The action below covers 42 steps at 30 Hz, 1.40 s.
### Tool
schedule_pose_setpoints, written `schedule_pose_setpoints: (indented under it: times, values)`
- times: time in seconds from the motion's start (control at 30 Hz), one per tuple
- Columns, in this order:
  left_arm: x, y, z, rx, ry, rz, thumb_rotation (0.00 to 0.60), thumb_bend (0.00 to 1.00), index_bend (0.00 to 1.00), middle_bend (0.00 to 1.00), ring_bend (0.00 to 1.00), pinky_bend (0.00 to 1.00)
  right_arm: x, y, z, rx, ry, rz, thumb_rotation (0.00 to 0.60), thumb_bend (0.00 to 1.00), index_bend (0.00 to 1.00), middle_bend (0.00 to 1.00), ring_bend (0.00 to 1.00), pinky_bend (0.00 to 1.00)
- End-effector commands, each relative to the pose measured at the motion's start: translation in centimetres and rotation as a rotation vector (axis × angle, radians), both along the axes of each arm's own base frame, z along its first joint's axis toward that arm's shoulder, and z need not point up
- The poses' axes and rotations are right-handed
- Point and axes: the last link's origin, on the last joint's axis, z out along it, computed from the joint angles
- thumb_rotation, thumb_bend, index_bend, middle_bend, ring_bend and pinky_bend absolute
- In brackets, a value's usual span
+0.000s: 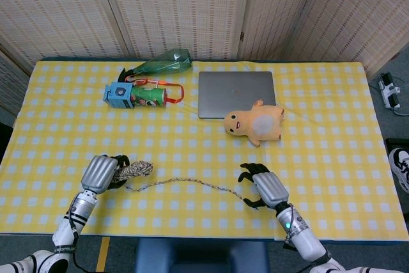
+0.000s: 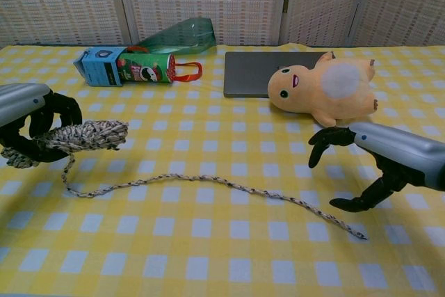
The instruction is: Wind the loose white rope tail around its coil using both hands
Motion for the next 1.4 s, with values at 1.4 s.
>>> schedule_pose_setpoints:
  times: [1.4]
  values:
    - [-1.6, -0.1, -0.5, -0.014, -0.002, 0.046, 0.6, 0.66, 0.65, 0.74, 0.65, 0.59, -0.5, -1.6, -3.1, -0.05, 0.109, 0.034, 0.6, 0.29, 0.41, 0.1, 0.08, 0.08]
